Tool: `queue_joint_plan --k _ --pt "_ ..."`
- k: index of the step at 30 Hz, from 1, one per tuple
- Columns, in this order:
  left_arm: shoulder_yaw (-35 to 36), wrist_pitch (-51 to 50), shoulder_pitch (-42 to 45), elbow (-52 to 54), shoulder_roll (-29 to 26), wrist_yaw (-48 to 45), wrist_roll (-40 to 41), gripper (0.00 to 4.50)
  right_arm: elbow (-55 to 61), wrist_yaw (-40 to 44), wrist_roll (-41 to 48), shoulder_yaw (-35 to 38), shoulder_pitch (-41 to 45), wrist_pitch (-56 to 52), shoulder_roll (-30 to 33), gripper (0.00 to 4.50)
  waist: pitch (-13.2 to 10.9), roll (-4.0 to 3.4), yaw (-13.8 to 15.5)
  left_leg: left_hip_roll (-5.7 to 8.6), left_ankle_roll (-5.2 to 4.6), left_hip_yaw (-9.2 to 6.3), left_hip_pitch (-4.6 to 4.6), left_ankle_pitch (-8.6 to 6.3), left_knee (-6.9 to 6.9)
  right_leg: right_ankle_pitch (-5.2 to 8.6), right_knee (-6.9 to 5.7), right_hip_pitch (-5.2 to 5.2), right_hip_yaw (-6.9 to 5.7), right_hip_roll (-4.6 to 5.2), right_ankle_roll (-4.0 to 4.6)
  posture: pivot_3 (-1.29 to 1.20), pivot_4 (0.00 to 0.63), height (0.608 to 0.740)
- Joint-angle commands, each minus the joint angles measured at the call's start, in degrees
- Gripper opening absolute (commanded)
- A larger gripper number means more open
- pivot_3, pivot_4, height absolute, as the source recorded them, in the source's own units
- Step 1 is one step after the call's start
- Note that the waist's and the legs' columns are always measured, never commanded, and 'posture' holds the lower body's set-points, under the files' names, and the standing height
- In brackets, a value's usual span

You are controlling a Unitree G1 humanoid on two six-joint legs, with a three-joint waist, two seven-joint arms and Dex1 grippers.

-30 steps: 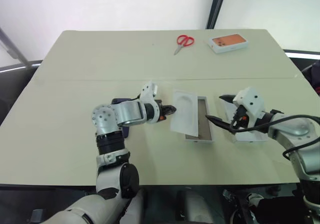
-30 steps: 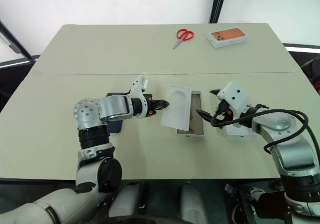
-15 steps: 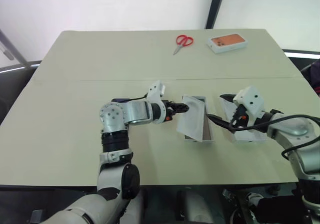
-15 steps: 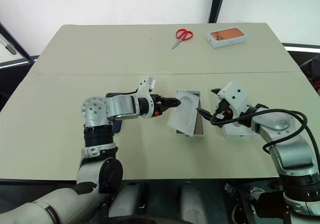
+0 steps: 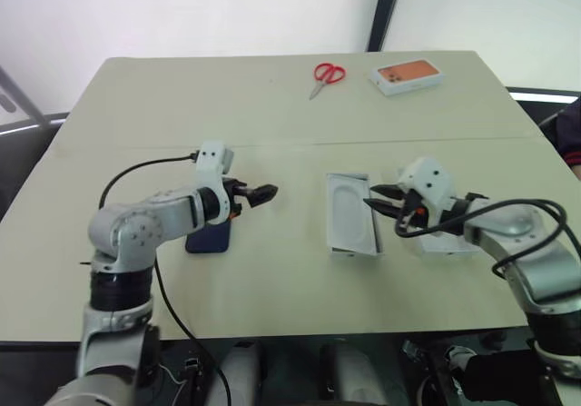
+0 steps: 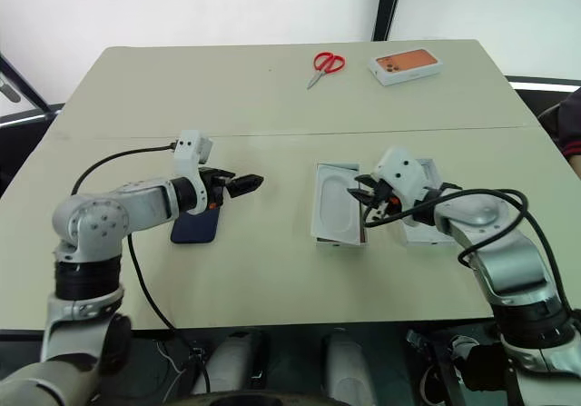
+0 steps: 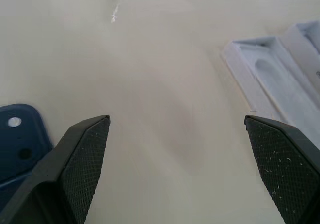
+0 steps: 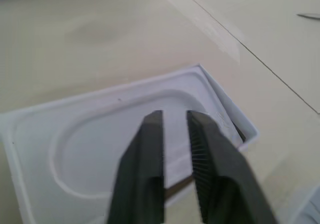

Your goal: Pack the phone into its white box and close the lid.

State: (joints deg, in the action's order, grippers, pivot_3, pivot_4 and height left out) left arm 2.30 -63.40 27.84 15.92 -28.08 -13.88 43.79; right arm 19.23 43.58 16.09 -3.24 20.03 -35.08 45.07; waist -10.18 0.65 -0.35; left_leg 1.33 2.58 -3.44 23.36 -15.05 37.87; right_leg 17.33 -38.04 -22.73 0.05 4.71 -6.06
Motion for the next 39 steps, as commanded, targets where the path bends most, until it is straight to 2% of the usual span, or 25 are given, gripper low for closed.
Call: queue_joint_plan --k 1,3,8,13,17,27,33,39 --pt "-3.1 15.3 -3.7 4.1 -4.6 -10.0 -8.0 4.5 -2.2 -2.9 -3.3 -2.2 2.7 -2.2 -1.4 0.07 0.0 0.0 -0.1 -0.02 -0.01 0.02 0.0 0.0 0.0 0.0 0.03 0.0 0.0 0.0 0.01 0.0 0.15 0.74" --pt "-3.4 22.2 -7.3 4.9 -7.1 -15.9 -10.5 4.5 -3.9 -3.9 -6.2 -4.9 4.2 -2.7 -2.0 0.07 0.0 0.0 -0.1 -0.02 -0.03 0.02 0.01 -0.02 -0.01 0.0 0.04 -0.01 0.01 0.03 0.02 0.0 0.15 0.74" --pt "-6.0 30.9 -14.0 4.7 -14.0 -29.7 -13.9 4.5 -8.5 -4.9 -9.7 -8.8 7.8 -2.5 -5.1 0.07 -0.1 -0.11 -0.4 -0.08 -0.27 0.06 0.01 -0.15 -0.07 0.0 0.03 -0.06 0.03 0.01 0.04 0.0 0.15 0.74" --pt "-5.0 32.6 -16.7 5.2 -15.3 -35.1 -13.4 4.5 -12.0 -5.3 -12.0 -10.6 10.0 -2.5 -7.5 0.07 -0.1 -0.11 -0.1 -0.08 -0.42 0.03 0.02 -0.24 -0.07 0.0 0.04 -0.06 -0.01 0.03 0.03 0.0 0.15 0.74" --pt "-4.1 31.7 -18.1 6.6 -15.2 -36.3 -12.5 4.5 -14.4 -6.5 -13.7 -11.5 11.1 -2.4 -10.0 0.07 -0.1 -0.12 -0.4 -0.09 -0.45 0.03 0.02 -0.25 -0.04 -0.01 0.01 -0.06 -0.01 0.0 0.02 0.0 0.15 0.74" --pt "-4.5 31.0 -19.5 8.7 -14.1 -35.6 -13.1 4.5 -18.2 -7.8 -20.2 -12.2 12.0 4.1 -9.7 0.07 -0.1 -0.13 -0.4 -0.09 -0.46 0.05 0.0 -0.26 -0.04 -0.01 -0.02 -0.06 -0.01 -0.02 0.02 0.0 0.15 0.74" --pt "-5.1 30.9 -19.2 8.5 -13.2 -35.2 -13.6 4.5 -11.7 -2.9 -17.8 -9.4 8.5 7.4 -7.6 0.07 -0.1 -0.14 -0.4 -0.11 -0.46 0.04 0.0 -0.26 -0.04 -0.01 -0.03 -0.06 -0.01 -0.04 0.01 0.0 0.15 0.74" --pt "-4.8 30.8 -19.2 8.3 -13.2 -35.3 -13.6 4.5 -1.7 5.9 -10.3 -3.6 2.7 6.4 -1.3 0.07 -0.1 -0.14 -0.3 -0.11 -0.48 0.03 0.01 -0.27 -0.03 -0.01 -0.02 -0.04 -0.01 -0.03 0.01 0.0 0.15 0.74"
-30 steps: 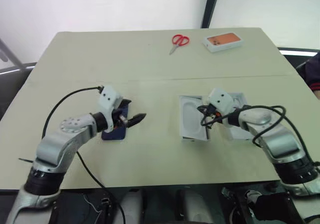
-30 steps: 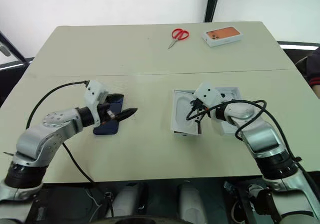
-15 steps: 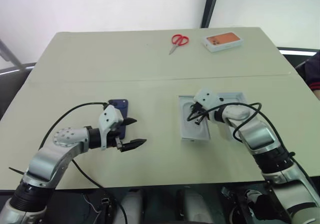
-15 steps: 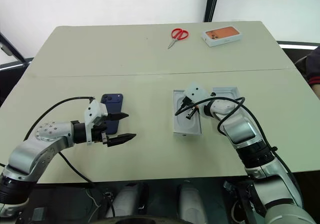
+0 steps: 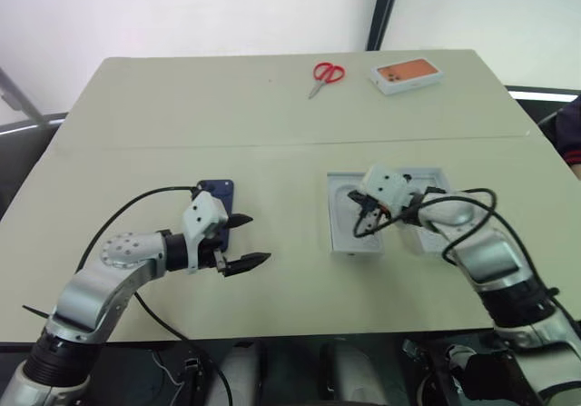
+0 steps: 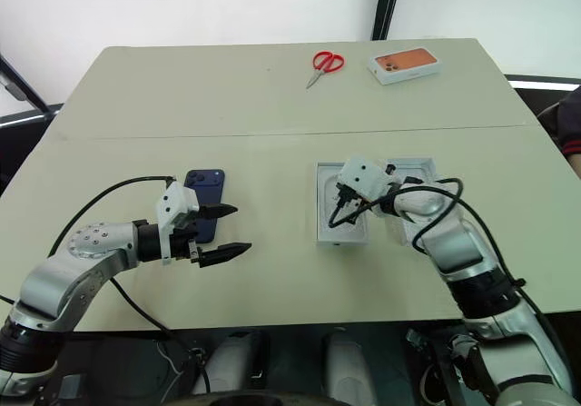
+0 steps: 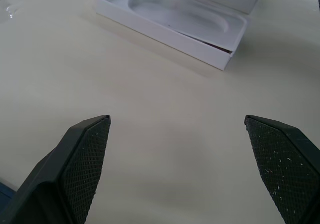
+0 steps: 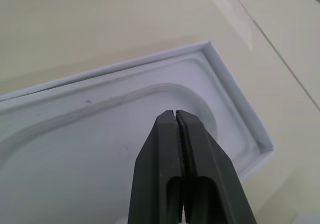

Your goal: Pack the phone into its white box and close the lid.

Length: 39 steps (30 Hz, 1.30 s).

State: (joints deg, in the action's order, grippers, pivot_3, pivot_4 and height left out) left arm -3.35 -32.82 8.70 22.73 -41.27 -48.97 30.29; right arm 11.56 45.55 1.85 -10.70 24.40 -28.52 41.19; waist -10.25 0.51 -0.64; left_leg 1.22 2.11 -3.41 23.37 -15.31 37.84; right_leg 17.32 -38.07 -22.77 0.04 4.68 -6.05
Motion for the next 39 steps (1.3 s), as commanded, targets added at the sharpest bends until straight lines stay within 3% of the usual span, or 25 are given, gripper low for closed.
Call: queue_joint_plan --k 1,7,19,31,39 --pt "0.9 0.2 -0.1 1.6 0.0 -0.4 0.2 4.5 7.8 5.6 5.1 4.5 -3.5 -0.3 4.0 0.07 0.0 0.0 0.0 0.0 -0.01 -0.01 0.0 0.0 0.0 0.0 0.01 0.01 -0.01 0.0 0.0 0.0 0.15 0.74" --pt "0.7 -0.1 -0.1 2.6 0.1 -2.6 1.8 4.5 11.7 8.8 5.4 3.1 -9.0 -0.1 8.0 0.07 0.0 0.0 -0.2 -0.02 -0.02 0.0 -0.04 -0.01 0.0 0.0 0.0 0.04 0.0 -0.01 0.0 0.0 0.15 0.74" --pt "-0.7 1.0 -0.9 3.2 -0.9 -4.4 -1.0 4.5 5.8 4.6 -2.5 -3.4 -6.7 1.7 5.7 0.07 0.0 0.0 0.0 -0.03 -0.02 -0.01 -0.06 -0.01 0.01 0.0 0.01 0.07 -0.01 -0.02 0.0 0.0 0.15 0.74" --pt "-0.7 1.2 -0.8 3.1 0.3 -4.1 -2.1 4.5 2.2 1.5 -5.9 -2.9 -4.9 5.0 4.0 0.07 0.0 0.0 0.0 -0.02 -0.02 -0.01 -0.06 -0.01 0.03 0.0 0.02 0.09 -0.01 -0.01 0.0 0.0 0.15 0.74" --pt "-1.1 1.0 0.0 2.4 1.3 -4.0 -2.7 4.5 -4.1 -4.4 -9.6 -4.0 -1.7 5.2 -1.1 0.07 0.0 0.01 -0.1 -0.02 -0.02 0.0 -0.06 -0.01 0.03 0.0 0.0 0.08 -0.01 -0.02 0.0 0.0 0.15 0.74"
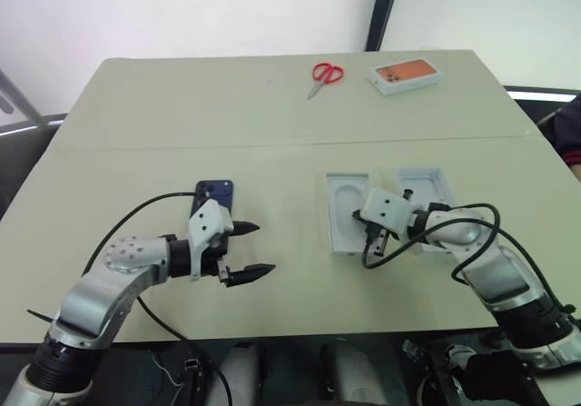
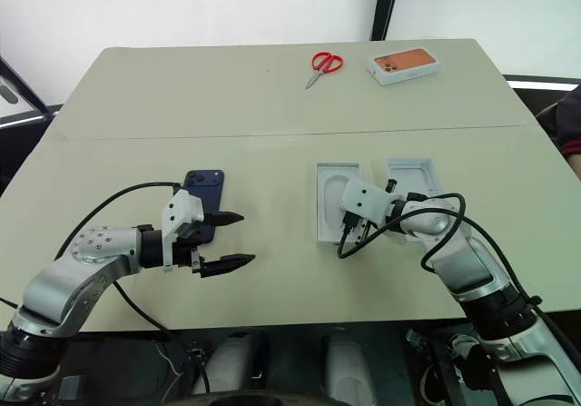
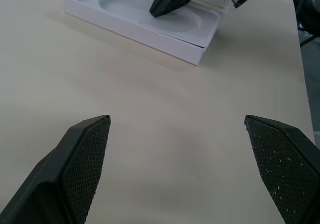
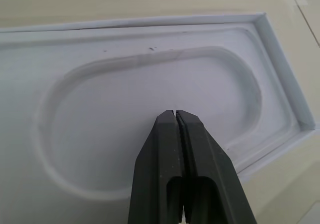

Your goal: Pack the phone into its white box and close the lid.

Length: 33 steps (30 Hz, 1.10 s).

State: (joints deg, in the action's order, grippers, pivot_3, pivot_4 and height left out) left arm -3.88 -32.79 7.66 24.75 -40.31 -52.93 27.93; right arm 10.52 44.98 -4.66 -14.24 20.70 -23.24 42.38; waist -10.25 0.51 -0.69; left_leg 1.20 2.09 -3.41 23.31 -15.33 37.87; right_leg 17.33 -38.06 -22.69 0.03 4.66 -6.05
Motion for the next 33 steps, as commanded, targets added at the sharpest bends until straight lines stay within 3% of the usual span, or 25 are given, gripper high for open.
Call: queue_joint_plan --k 1,7,17,25,31,33 --pt "-0.6 1.0 1.2 0.2 0.6 0.1 -0.5 4.5 -5.1 -6.1 -4.5 -0.9 3.2 -0.3 -3.8 0.07 0.0 0.01 0.0 0.0 0.0 0.0 -0.01 0.0 0.0 0.0 -0.01 0.01 0.0 0.0 0.0 0.0 0.15 0.74" --pt "-0.7 0.8 1.1 0.3 1.0 0.4 -0.5 4.5 -11.7 -12.9 -8.3 -0.4 7.4 0.0 -9.1 0.07 0.0 -0.01 0.0 0.01 0.01 0.0 0.02 0.01 0.01 0.0 -0.01 -0.03 0.0 0.0 0.0 0.0 0.15 0.74" --pt "-0.9 0.3 0.5 1.2 1.5 1.6 -0.3 4.5 -15.6 -16.0 -10.8 -0.8 9.2 2.0 -12.7 0.07 0.0 -0.01 -0.1 0.01 0.01 0.01 0.0 0.0 0.01 0.0 -0.04 -0.02 0.0 -0.01 0.0 0.0 0.15 0.74" --pt "0.4 -0.1 0.0 1.2 1.0 2.2 0.2 4.5 -6.3 -7.7 -6.5 2.3 5.0 3.4 -7.4 0.07 0.0 -0.02 0.1 0.01 0.0 0.01 0.01 0.0 0.01 0.0 -0.03 -0.02 0.0 0.0 0.0 0.0 0.15 0.74" --pt "1.7 0.5 0.8 -0.9 0.0 1.5 0.1 4.5 6.4 5.5 8.4 10.0 1.3 -5.0 -1.3 0.07 0.0 -0.08 -0.1 -0.02 -0.02 0.0 0.0 -0.01 0.0 0.0 -0.03 -0.02 0.0 -0.03 0.0 0.0 0.15 0.74" --pt "1.9 0.7 1.2 -1.6 -0.1 1.1 -0.1 4.5 10.0 9.5 13.0 11.0 -0.5 -9.0 0.9 0.59 0.0 -0.07 0.0 -0.03 -0.03 -0.02 -0.01 -0.02 0.0 0.0 -0.02 0.0 -0.01 -0.04 0.0 0.0 0.15 0.74"
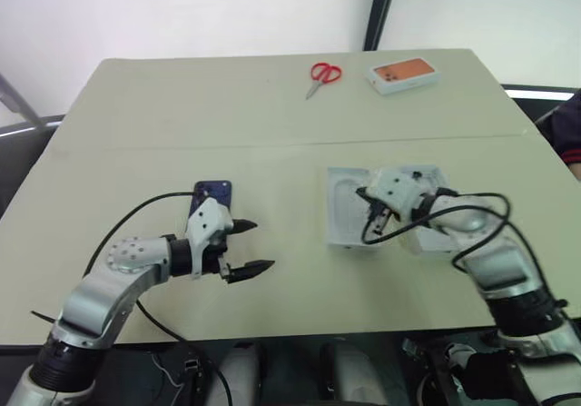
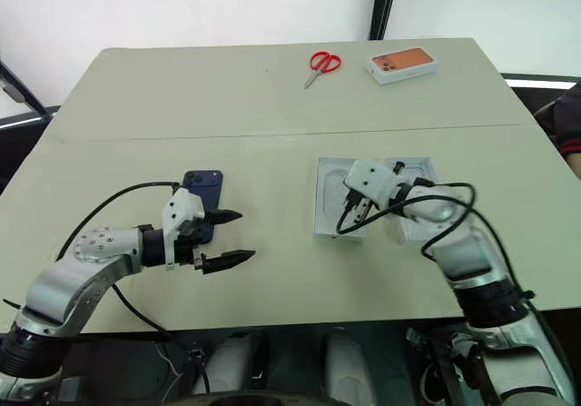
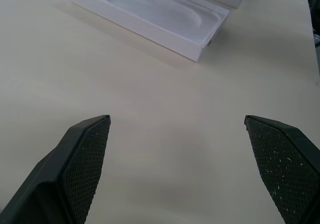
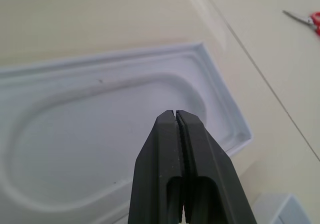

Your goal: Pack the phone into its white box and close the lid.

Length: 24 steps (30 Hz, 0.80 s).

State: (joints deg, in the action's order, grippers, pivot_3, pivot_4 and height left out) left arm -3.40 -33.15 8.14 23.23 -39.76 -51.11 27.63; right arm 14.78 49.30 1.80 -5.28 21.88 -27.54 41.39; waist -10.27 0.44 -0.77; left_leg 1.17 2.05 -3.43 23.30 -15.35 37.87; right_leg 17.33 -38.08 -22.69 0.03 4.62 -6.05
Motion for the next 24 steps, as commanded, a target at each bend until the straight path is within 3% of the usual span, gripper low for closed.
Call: queue_joint_plan --k 1,7,13,16,22,24 --pt "1.4 1.2 1.0 -0.5 -0.7 -0.9 0.1 4.5 7.6 6.8 7.9 2.0 -2.9 -5.7 3.2 0.88 0.0 0.01 0.1 -0.01 -0.02 -0.01 0.0 -0.01 0.0 0.0 0.01 0.02 -0.01 -0.01 0.0 0.0 0.15 0.74" --pt "1.5 1.6 1.5 -1.7 -1.0 -1.5 -0.2 4.5 12.3 6.5 6.4 -2.2 -7.8 -4.5 5.3 3.96 0.0 0.01 0.0 0.02 -0.03 0.01 0.0 -0.02 0.03 0.0 0.02 0.03 -0.01 0.04 0.0 0.0 0.15 0.74" --pt "1.7 1.4 0.9 -1.0 -1.1 -1.3 -0.1 4.5 10.8 5.7 3.5 -5.5 -9.1 -1.5 5.7 3.96 0.0 0.01 0.1 0.02 -0.02 0.01 0.0 -0.01 0.02 0.0 0.02 0.02 0.0 0.03 0.0 0.0 0.15 0.74" --pt "1.7 1.3 0.7 -0.8 -1.1 -1.0 -0.2 4.5 10.0 6.1 2.0 -6.9 -9.6 0.9 6.4 3.05 0.0 0.01 0.2 0.02 -0.02 0.01 0.0 -0.01 0.02 0.0 0.02 0.02 -0.01 0.04 0.0 0.0 0.15 0.74" --pt "1.9 1.3 0.6 -0.8 -1.1 -0.8 -0.3 4.5 8.7 6.0 -0.8 -8.0 -9.8 6.3 6.9 0.02 0.0 0.01 0.1 0.02 -0.02 0.01 0.0 -0.01 0.03 0.0 0.02 0.03 -0.01 0.03 0.0 0.0 0.15 0.74" --pt "1.9 1.3 0.6 -0.8 -1.1 -0.8 -0.3 4.5 8.4 6.3 -1.7 -8.3 -10.1 7.9 7.3 0.02 0.0 0.01 0.1 0.02 -0.02 0.0 0.0 -0.01 0.03 0.0 0.02 0.03 -0.01 0.03 0.0 0.0 0.15 0.74"
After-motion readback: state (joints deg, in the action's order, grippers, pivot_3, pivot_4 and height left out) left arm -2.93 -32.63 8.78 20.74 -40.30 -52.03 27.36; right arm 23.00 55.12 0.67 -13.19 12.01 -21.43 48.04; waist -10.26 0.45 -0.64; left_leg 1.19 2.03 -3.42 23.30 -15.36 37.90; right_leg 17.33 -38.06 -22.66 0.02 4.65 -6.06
